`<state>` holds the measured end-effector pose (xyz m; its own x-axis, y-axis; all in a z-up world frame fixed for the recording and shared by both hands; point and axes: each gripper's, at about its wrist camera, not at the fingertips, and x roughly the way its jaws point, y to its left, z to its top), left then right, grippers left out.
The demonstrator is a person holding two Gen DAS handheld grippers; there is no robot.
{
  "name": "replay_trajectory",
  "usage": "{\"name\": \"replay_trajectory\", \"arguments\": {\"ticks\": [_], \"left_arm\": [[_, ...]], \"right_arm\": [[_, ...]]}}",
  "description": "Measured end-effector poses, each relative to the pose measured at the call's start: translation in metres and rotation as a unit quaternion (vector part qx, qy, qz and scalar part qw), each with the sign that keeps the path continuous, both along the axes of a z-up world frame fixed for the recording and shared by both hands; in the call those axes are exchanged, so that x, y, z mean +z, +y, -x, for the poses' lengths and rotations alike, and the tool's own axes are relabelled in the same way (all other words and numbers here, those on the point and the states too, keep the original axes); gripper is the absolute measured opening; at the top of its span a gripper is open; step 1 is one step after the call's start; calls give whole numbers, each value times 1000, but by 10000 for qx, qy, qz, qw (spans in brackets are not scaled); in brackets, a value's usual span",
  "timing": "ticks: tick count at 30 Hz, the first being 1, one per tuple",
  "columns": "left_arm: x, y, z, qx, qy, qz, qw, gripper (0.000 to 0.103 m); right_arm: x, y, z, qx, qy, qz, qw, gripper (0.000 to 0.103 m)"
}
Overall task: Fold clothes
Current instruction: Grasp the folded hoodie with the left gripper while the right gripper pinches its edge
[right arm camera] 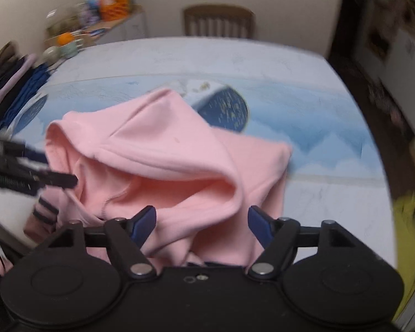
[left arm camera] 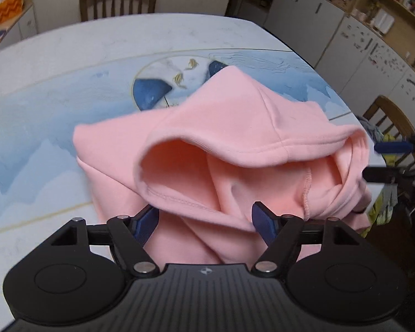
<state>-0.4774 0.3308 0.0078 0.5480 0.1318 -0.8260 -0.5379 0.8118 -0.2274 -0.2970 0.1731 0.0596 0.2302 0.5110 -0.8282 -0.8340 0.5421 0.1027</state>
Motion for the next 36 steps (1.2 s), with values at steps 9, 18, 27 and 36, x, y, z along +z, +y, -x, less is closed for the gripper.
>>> {"name": "replay_trajectory", "arguments": {"ticks": [9, 18, 27, 36], "left_arm": [[-7, -14, 4, -351, 138, -758, 9964, 19], [-7, -5, 33, -587, 87, -863, 9945, 18], [50, -29, 31, -1526, -551, -1949, 9673, 67], [32, -65, -27, -2956, -485, -2592, 9182, 67]], "right_arm": [[-20, -7, 2, 122, 56, 126, 9998, 103], [-16, -27, 5, 837, -501, 424, 9943, 103], [28, -22, 20, 1667, -1174, 179, 9788, 103], [8, 6, 46, 2243, -1800, 412, 9569, 103]]}}
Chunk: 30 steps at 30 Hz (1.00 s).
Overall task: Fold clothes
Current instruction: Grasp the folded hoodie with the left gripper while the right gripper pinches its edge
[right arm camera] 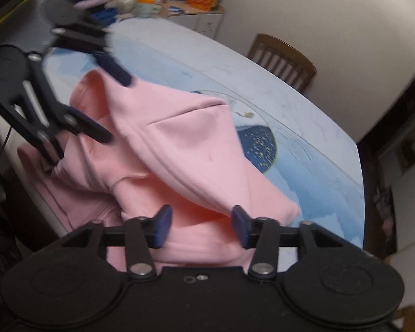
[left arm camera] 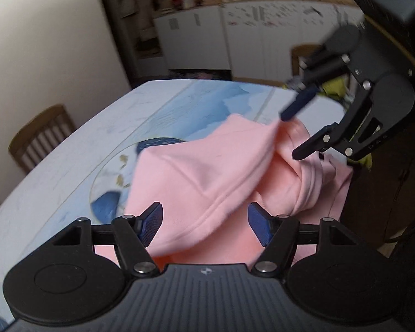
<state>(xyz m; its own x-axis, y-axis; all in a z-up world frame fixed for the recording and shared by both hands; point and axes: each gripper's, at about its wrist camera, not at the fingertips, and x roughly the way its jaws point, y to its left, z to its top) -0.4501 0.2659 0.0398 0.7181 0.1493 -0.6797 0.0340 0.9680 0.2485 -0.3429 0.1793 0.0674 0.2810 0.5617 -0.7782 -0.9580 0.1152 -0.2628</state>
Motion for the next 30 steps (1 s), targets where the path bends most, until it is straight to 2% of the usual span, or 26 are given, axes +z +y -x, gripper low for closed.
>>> {"name": "replay_trajectory", "arguments": {"ticks": [4, 6, 9, 10, 12, 14, 15, 16, 18, 21, 24, 27, 30], "left_arm": [[-17, -26, -16, -589, -115, -820, 9948, 66], [-27, -35, -22, -842, -136, -1258, 9884, 66], [-42, -48, -29, -1217, -124, -1884, 9745, 66], [-45, -49, -33, -1275, -121, -1939, 9726, 66], [-45, -50, -42, -1204, -159, -1908, 9741, 66], [-45, -51, -52, -1133, -198, -1878, 9755, 54], [-45, -51, -57, -1094, -213, -1851, 9764, 34], [-43, -50, -60, -1043, -229, -1758, 9786, 20], [-33, -46, -59, -979, -400, -1418, 9842, 17], [-19, -35, -52, -801, -526, -826, 9920, 13], [-6, -15, -47, -585, -533, 43, 9969, 13], [-4, -4, -48, -414, -518, 265, 9974, 13], [-7, -3, -54, -372, -428, 236, 9981, 13]], "right_arm": [[-2, 0, 1, 103, 3, 43, 9999, 103], [0, -5, -6, -38, 111, 18, 9999, 103], [4, -13, -15, -268, 269, 7, 9993, 103], [5, -16, -18, -323, 306, -2, 9990, 103], [7, -20, -23, -433, 380, -20, 9983, 103], [6, -22, -29, -534, 410, -17, 9977, 103], [8, -24, -33, -559, 503, -60, 9972, 103], [9, -25, -38, -583, 596, -102, 9965, 103], [13, -28, -47, -633, 784, -189, 9947, 103], [23, -31, -82, -818, 1386, -526, 9856, 103], [22, -20, -126, -983, 2238, -727, 9669, 103], [-1, 10, -151, -870, 2875, -463, 9527, 103], [-21, 32, -154, -838, 3147, -134, 9454, 103]]}}
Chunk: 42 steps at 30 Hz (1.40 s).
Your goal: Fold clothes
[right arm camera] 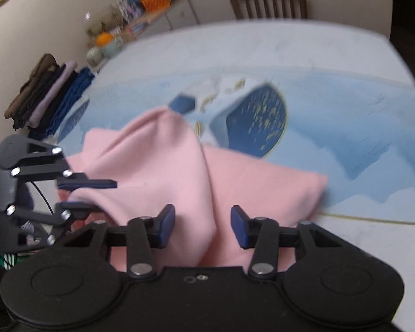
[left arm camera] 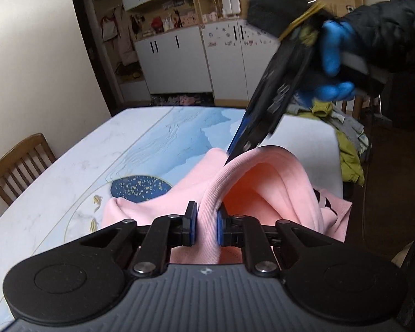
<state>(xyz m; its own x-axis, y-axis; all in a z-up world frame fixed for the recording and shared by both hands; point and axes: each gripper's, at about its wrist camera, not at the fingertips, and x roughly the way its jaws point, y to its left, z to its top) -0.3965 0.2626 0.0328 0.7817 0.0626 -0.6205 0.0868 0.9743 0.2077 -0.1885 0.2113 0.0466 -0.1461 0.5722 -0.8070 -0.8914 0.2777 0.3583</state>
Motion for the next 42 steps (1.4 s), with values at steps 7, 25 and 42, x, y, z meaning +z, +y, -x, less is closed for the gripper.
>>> {"name": "replay_trajectory", "arguments": {"ticks": [7, 25, 42], "left_arm": [[-5, -4, -2, 125, 424, 232, 9988, 17], [21, 33, -19, 447, 693, 1173, 9897, 27], [-6, 7, -30, 169, 1656, 2346, 9577, 27]], "right_arm": [[-9, 16, 7, 508, -176, 248, 9982, 103], [36, -24, 20, 796, -1140, -141, 9902, 103], [36, -17, 42, 2076, -1640, -108, 9643, 103]]}}
